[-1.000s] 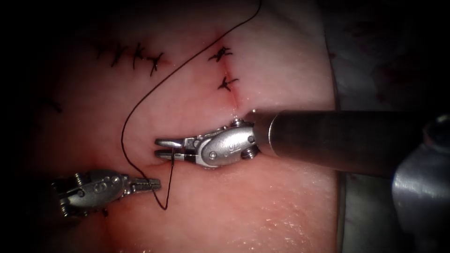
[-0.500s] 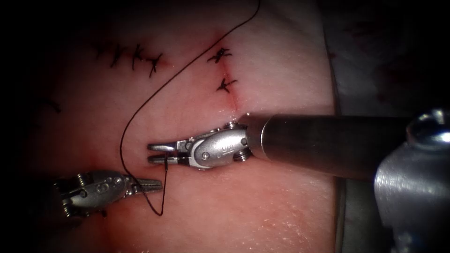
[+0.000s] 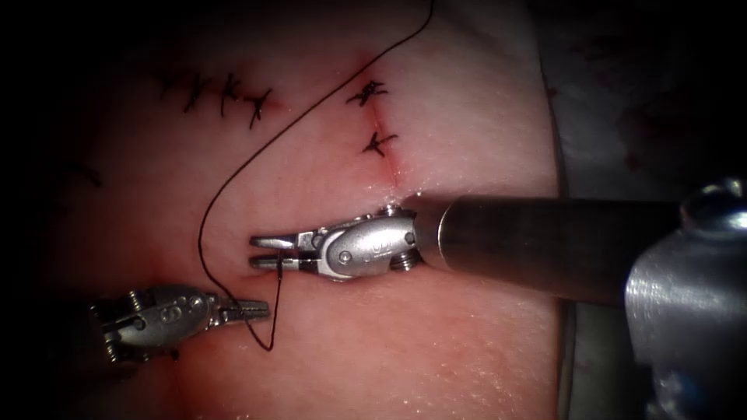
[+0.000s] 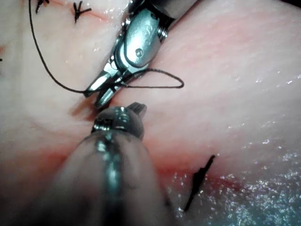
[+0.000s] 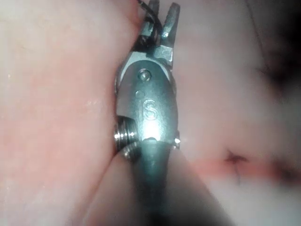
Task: Wound Closure
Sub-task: Throw the needle through the top of the wound with the right needle driver.
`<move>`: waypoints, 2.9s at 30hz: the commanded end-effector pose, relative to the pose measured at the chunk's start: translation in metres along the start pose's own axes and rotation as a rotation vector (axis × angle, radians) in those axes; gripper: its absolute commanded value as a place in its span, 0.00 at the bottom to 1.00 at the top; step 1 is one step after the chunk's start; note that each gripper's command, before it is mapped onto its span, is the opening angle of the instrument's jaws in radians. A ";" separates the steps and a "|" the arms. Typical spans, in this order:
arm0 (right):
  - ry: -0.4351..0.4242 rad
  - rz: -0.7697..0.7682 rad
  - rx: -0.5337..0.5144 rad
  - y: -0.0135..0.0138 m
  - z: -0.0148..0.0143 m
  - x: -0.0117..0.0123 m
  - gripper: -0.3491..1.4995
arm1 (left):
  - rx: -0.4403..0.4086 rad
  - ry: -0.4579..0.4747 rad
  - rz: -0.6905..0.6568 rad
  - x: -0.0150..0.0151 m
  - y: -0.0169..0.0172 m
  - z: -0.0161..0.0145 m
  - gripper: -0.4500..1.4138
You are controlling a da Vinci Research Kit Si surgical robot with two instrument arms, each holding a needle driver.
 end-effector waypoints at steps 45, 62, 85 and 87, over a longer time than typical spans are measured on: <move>0.199 0.390 -0.139 0.0111 -0.0006 0.0070 0.00 | -0.052 -0.056 0.021 -0.0047 0.0016 0.0067 0.00; 0.350 0.687 -0.160 0.0165 -0.0025 0.0094 0.00 | -0.055 -0.068 0.023 -0.0048 0.0021 0.0066 0.00; 0.589 1.285 0.039 0.0138 -0.0010 0.0095 0.00 | -0.066 -0.081 0.030 -0.0052 0.0023 0.0053 0.00; 0.600 1.317 0.060 0.0131 -0.0007 0.0099 0.00 | -0.067 -0.081 0.029 -0.0051 0.0022 0.0053 0.00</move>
